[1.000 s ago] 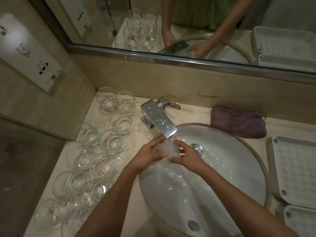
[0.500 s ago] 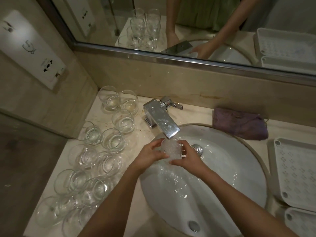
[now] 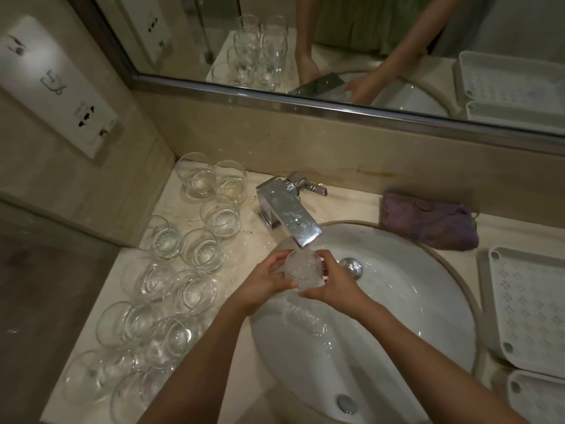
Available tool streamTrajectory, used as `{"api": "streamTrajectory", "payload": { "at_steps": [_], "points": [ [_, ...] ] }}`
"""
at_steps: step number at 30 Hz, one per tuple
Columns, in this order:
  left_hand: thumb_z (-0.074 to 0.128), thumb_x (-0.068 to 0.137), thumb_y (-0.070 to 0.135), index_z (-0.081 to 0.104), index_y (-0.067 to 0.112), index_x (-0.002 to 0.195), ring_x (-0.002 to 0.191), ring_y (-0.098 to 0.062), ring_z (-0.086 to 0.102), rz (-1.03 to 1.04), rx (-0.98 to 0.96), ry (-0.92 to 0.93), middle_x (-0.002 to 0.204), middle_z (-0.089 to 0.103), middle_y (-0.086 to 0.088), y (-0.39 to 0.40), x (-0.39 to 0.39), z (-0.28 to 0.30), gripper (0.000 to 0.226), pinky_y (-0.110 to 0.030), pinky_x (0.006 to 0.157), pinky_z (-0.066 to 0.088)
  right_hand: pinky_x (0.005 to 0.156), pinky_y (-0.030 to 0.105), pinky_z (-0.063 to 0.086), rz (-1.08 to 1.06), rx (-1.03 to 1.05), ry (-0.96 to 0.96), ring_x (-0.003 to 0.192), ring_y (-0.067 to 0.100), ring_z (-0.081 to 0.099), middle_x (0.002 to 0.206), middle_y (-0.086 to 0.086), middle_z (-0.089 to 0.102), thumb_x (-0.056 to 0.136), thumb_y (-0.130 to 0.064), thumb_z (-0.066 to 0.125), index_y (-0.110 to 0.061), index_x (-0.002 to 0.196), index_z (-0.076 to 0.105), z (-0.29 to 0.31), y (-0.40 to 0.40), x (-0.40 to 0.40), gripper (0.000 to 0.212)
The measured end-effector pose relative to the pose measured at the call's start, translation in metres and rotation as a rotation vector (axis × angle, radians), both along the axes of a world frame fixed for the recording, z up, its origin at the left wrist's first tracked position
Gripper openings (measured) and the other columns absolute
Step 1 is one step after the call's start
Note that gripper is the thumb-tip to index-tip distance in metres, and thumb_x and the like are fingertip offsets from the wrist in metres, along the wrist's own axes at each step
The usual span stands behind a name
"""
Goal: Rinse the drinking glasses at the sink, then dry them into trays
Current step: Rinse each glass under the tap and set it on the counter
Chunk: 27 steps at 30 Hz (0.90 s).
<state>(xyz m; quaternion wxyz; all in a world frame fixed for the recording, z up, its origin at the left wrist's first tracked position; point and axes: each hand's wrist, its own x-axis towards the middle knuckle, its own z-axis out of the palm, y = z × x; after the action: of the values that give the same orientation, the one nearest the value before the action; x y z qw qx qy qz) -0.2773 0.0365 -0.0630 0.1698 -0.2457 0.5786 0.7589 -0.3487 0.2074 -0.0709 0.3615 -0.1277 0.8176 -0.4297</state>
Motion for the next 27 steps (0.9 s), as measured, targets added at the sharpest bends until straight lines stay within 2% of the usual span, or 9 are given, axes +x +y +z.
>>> {"api": "streamTrajectory", "payload": {
  "at_steps": [4,6,9,12,14,16,19,23,27],
  "points": [
    [0.064,0.088,0.004,0.047,0.018,0.136,0.107,-0.017,0.063,0.033,0.072,-0.104,0.131,0.058,-0.007,-0.001,0.005,-0.003,0.052,-0.032,0.084,0.057,0.067,0.019,0.050,0.082,0.022,-0.050,0.078,0.004,0.063,0.089,-0.009,0.064,0.066,-0.035,0.086,-0.032,0.117,0.044,0.005,0.002,-0.011,0.066],
    [0.064,0.089,0.009,0.048,0.022,0.133,0.104,-0.011,0.063,-0.001,-0.006,-0.073,0.128,0.058,-0.002,0.004,0.001,0.001,0.049,-0.027,0.082,0.056,0.076,0.031,0.056,0.016,-0.011,-0.093,0.087,0.012,0.067,0.098,0.000,0.066,0.064,-0.034,0.087,-0.033,0.112,0.046,0.001,0.006,-0.010,0.063],
    [0.070,0.079,-0.005,0.050,0.024,0.124,0.108,-0.010,0.061,-0.068,-0.104,0.046,0.127,0.055,-0.001,0.012,-0.006,0.005,0.056,-0.021,0.084,0.053,0.086,0.042,0.056,-0.085,-0.056,-0.090,0.101,0.018,0.065,0.111,0.001,0.062,0.053,-0.040,0.087,-0.036,0.114,0.043,-0.006,0.010,0.004,0.076],
    [0.075,0.073,-0.009,0.052,0.028,0.116,0.116,-0.015,0.057,-0.082,-0.094,0.070,0.128,0.055,-0.001,0.011,-0.007,0.003,0.062,-0.021,0.085,0.052,0.084,0.028,0.054,-0.144,-0.078,-0.025,0.101,0.014,0.062,0.109,-0.005,0.061,0.063,-0.027,0.087,-0.027,0.122,0.040,-0.009,0.005,0.014,0.074],
    [0.078,0.069,0.001,0.052,0.021,0.126,0.114,-0.018,0.061,-0.030,-0.019,0.060,0.129,0.058,-0.005,0.005,-0.002,-0.002,0.065,-0.025,0.086,0.052,0.074,0.012,0.048,-0.090,-0.056,0.025,0.093,0.005,0.060,0.102,-0.012,0.058,0.069,-0.021,0.085,-0.025,0.123,0.041,0.000,-0.001,0.010,0.070],
    [0.078,0.070,0.009,0.050,0.019,0.133,0.112,-0.019,0.063,0.036,0.081,0.010,0.130,0.060,-0.005,0.001,0.003,-0.007,0.070,-0.031,0.090,0.054,0.064,0.006,0.039,0.041,0.012,0.074,0.082,-0.006,0.053,0.092,-0.021,0.052,0.071,-0.027,0.084,-0.026,0.127,0.041,0.010,-0.004,-0.002,0.071],
    [0.070,0.083,0.003,0.047,0.020,0.136,0.107,-0.014,0.065,0.097,0.113,-0.019,0.128,0.061,-0.001,0.005,0.006,-0.008,0.060,-0.028,0.088,0.055,0.063,0.014,0.040,0.133,0.082,0.063,0.075,-0.003,0.051,0.084,-0.017,0.050,0.068,-0.034,0.084,-0.026,0.130,0.042,0.016,-0.006,-0.017,0.076],
    [0.079,0.068,0.002,0.054,0.027,0.122,0.110,-0.008,0.061,0.003,-0.084,0.129,0.124,0.059,0.006,0.014,-0.007,0.001,0.065,-0.020,0.086,0.050,0.083,0.033,0.055,0.002,0.012,-0.031,0.097,0.012,0.062,0.107,-0.003,0.061,0.063,-0.024,0.089,-0.025,0.124,0.038,0.003,0.000,-0.010,0.079],
    [0.075,0.072,-0.008,0.053,0.024,0.124,0.115,-0.015,0.060,-0.075,-0.076,0.110,0.128,0.058,0.000,0.004,-0.012,0.002,0.064,-0.027,0.094,0.051,0.080,0.024,0.052,-0.080,-0.051,0.004,0.097,0.010,0.062,0.105,-0.008,0.061,0.066,-0.021,0.088,-0.025,0.119,0.041,0.001,-0.002,0.001,0.071]
  ]
}}
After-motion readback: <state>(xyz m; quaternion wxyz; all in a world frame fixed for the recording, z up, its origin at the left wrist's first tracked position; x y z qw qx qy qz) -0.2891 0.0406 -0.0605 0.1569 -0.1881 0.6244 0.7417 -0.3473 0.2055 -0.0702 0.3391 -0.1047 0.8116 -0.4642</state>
